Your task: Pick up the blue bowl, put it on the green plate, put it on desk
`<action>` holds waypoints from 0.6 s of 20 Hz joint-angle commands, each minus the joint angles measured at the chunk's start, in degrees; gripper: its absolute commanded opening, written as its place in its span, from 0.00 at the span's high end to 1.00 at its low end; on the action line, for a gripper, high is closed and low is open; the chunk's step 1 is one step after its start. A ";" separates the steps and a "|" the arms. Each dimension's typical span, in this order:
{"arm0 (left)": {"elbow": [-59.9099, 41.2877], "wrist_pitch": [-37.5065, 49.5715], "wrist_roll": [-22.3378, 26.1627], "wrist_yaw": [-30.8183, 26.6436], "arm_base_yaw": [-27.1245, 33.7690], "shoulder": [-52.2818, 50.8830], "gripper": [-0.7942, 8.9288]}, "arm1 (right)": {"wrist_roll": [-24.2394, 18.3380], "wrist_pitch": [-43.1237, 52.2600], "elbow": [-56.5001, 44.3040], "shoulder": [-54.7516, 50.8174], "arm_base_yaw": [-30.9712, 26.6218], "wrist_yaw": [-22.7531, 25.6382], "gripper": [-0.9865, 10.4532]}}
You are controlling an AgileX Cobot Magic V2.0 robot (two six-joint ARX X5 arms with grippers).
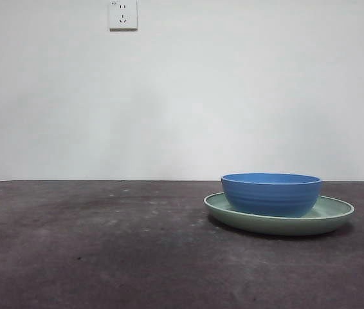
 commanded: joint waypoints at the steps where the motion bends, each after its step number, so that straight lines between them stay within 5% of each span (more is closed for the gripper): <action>1: -8.63 2.01 3.28 3.34 0.46 -6.19 0.66 | -0.15 0.74 1.05 0.42 0.20 0.20 0.60; 5: -31.30 9.11 4.15 11.23 0.70 -18.97 0.66 | -0.13 0.76 1.05 0.42 0.20 0.20 0.60; 12: -53.79 16.00 5.25 16.11 0.63 -26.77 0.66 | -0.13 0.76 1.03 0.44 0.20 0.20 0.60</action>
